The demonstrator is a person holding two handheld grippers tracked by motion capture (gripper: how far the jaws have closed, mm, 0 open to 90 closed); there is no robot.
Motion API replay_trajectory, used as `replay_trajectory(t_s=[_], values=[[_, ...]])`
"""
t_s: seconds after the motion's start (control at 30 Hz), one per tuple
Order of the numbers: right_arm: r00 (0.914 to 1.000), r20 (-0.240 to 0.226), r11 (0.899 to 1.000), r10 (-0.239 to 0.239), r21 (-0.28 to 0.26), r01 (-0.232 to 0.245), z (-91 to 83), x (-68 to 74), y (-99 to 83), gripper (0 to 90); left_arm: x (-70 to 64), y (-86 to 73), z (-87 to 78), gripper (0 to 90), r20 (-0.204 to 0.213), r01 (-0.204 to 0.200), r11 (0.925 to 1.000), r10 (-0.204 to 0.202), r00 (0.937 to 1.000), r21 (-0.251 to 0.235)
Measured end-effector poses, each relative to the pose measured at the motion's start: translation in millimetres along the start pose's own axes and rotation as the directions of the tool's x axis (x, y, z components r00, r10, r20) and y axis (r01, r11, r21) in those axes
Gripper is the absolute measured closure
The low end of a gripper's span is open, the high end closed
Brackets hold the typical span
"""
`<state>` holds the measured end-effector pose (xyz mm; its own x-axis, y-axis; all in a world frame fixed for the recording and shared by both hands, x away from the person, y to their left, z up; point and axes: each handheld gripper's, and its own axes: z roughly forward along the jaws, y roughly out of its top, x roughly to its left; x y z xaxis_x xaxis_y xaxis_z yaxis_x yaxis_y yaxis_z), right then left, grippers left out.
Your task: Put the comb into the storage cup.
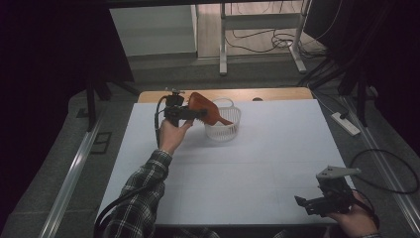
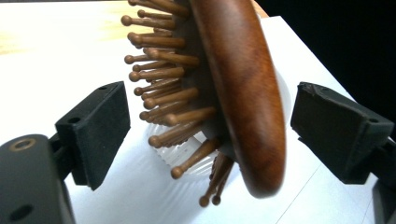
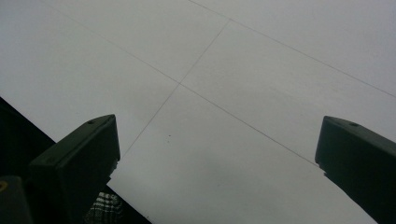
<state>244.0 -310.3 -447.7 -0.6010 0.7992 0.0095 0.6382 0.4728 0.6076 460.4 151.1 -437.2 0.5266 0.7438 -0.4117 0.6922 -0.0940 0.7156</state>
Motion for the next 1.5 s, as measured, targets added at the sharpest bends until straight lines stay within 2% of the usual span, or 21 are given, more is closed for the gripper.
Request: replay_trajectory(t_s=[0.1,0.37,0.6,0.83,1.0,1.5], values=[[1.0000,0.000,1.000,0.002,-0.001,-0.002,-0.1,-0.1,-0.1,0.0,-0.4,-0.3,-1.7,9.7,0.002,-0.017,0.9998,0.017,0.9998,0.010],[0.9998,-0.004,1.000,0.018,-0.005,-0.018,-0.4,-1.7,-0.2,0.0,-2.6,-3.1,-3.3,6.9,-0.036,-0.082,0.9956,0.084,0.9959,0.044],[0.9999,-0.008,1.000,0.013,-0.003,-0.013,-0.2,-1.3,-0.1,0.0,-7.1,-5.2,-6.8,3.7,-0.065,-0.152,0.9864,0.156,0.9855,0.062],[0.9999,-0.007,1.000,0.008,-0.003,-0.008,-0.3,-1.0,-0.2,0.0,-8.9,-12.0,-10.2,3.0,-0.085,-0.201,0.9773,0.206,0.9749,0.068],[1.0000,-0.007,1.000,0.005,-0.002,-0.005,-0.2,-0.6,-0.1,0.0,-10.9,-16.6,-12.0,2.5,-0.090,-0.221,0.9731,0.226,0.9699,0.066],[1.0000,-0.005,1.000,0.004,-0.002,-0.004,-0.3,-0.2,-0.2,0.0,-13.7,-29.8,-20.6,1.6,-0.088,-0.241,0.9688,0.245,0.9655,0.057]])
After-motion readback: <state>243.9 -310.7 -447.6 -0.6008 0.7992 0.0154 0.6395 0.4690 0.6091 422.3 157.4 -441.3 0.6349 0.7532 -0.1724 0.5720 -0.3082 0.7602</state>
